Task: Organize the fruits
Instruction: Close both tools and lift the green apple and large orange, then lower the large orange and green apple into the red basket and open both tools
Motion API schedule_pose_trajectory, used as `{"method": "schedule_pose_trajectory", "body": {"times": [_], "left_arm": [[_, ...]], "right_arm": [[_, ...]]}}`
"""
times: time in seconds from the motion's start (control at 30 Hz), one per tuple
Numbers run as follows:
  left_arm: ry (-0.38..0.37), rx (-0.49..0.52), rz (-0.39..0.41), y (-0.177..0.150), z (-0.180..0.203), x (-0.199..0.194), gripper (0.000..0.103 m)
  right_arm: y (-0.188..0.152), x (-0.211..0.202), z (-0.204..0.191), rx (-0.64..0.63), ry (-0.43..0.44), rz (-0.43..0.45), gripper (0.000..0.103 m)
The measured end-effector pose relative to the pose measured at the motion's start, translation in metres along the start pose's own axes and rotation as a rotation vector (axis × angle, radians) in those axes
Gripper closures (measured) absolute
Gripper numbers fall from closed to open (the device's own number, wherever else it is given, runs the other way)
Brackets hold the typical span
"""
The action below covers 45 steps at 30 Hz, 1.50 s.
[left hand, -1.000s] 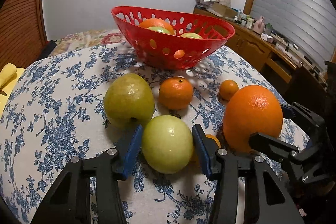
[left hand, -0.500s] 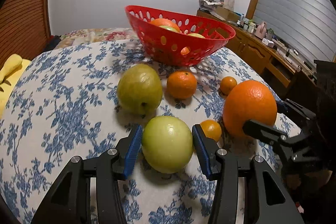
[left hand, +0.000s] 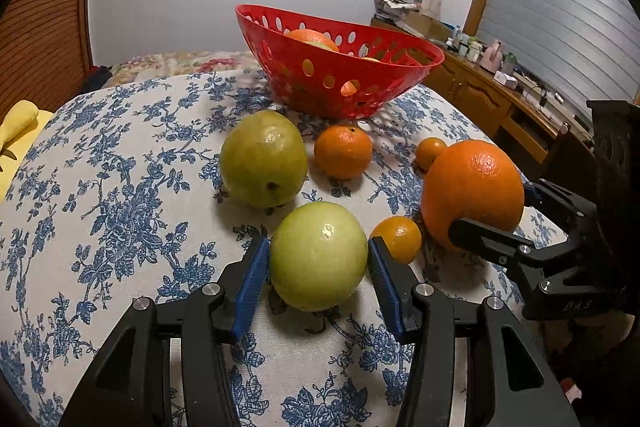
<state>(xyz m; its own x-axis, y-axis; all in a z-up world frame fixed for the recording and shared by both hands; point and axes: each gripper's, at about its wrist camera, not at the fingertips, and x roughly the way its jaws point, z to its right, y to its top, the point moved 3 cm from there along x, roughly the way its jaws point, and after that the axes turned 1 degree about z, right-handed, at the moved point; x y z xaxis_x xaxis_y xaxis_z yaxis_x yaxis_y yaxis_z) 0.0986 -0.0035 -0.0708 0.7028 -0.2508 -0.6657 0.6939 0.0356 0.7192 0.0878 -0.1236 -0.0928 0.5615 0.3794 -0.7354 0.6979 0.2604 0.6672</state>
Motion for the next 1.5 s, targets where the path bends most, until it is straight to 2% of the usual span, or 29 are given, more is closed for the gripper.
{"method": "schedule_pose_trajectory", "body": {"times": [0.4,0.6,0.77,1.17,1.5], "left_arm": [[0.011,-0.006,0.010,0.000,-0.002,-0.003,0.051],[0.006,-0.015,0.024,-0.001,-0.004,-0.007,0.051],[0.005,-0.008,0.046,0.006,-0.003,-0.015,0.051],[-0.011,0.015,0.149,0.049,0.001,-0.040,0.051],[-0.006,0.035,0.176,0.085,0.003,-0.030,0.051]], "right_arm": [[0.002,-0.002,0.000,-0.019,0.001,-0.003,0.014],[0.012,-0.013,0.001,-0.029,0.004,0.025,0.015],[0.028,-0.024,0.002,-0.040,0.008,0.062,0.015],[0.077,-0.037,0.012,-0.069,0.003,0.138,0.015],[0.131,-0.018,0.030,-0.106,-0.010,0.164,0.015]]}}
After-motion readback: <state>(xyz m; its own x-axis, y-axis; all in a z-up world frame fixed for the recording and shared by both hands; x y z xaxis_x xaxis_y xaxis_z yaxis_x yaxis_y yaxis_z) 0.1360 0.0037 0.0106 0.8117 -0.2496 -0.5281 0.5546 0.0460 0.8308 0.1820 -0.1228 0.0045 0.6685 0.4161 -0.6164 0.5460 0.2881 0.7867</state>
